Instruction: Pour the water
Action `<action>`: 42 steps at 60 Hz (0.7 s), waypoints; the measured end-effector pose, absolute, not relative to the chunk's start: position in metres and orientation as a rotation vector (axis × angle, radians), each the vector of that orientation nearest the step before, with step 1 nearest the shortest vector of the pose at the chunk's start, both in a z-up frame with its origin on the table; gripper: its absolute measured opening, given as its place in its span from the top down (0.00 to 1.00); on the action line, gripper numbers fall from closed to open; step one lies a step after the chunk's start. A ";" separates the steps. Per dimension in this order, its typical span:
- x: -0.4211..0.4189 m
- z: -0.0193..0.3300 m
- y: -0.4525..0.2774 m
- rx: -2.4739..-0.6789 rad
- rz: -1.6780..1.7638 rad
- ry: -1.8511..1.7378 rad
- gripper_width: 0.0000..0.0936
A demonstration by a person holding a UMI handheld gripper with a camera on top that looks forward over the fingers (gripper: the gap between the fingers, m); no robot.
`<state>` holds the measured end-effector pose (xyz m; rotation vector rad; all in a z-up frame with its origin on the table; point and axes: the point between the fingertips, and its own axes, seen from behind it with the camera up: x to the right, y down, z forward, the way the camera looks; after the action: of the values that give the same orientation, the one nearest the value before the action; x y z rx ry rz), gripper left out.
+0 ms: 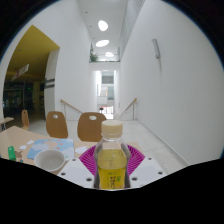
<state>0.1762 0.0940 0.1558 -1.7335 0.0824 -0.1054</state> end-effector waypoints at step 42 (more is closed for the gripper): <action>0.160 0.139 -0.017 -1.787 0.049 0.042 0.09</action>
<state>0.1600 -0.0173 0.1391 -1.7871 0.0417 0.0493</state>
